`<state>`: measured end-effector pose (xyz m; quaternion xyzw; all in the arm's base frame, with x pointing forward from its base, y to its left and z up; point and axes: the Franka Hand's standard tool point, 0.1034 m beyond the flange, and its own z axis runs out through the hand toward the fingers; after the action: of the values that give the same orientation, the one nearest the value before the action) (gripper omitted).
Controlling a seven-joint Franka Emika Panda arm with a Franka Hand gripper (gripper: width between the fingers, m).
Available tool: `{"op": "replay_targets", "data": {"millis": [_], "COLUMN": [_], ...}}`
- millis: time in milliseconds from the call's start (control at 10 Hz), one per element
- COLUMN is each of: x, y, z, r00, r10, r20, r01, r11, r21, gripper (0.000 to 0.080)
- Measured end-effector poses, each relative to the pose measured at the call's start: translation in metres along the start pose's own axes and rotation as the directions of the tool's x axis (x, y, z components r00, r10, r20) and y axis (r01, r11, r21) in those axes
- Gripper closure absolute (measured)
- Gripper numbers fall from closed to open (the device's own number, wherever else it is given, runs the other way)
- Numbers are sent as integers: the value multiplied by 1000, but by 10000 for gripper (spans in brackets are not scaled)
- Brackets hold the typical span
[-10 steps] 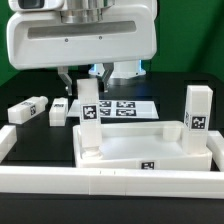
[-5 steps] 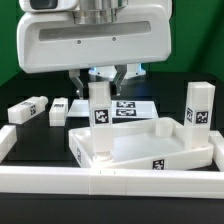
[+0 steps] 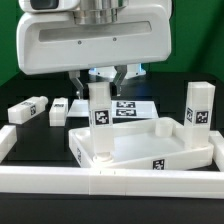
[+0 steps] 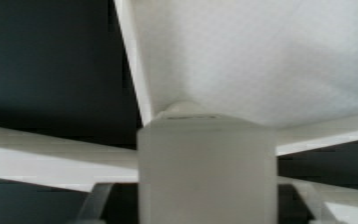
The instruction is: Assemble desk
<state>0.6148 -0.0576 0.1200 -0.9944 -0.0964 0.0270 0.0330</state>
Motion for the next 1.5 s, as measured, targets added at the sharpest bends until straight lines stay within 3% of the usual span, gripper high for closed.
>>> {"op": "replay_targets", "data": {"millis": [600,1200,1500], "x": [28,28,29], "y": [-5,-5,-5], "z": [3,2,2], "r00": [999,999,983], "r10": [-25,-1,173], "r20": [-42,-52,-55], "r01": [24,0,-174], "r11": [1000,1000,985], "r21": [-17,-19,-9], "gripper": [509,509,509]}}
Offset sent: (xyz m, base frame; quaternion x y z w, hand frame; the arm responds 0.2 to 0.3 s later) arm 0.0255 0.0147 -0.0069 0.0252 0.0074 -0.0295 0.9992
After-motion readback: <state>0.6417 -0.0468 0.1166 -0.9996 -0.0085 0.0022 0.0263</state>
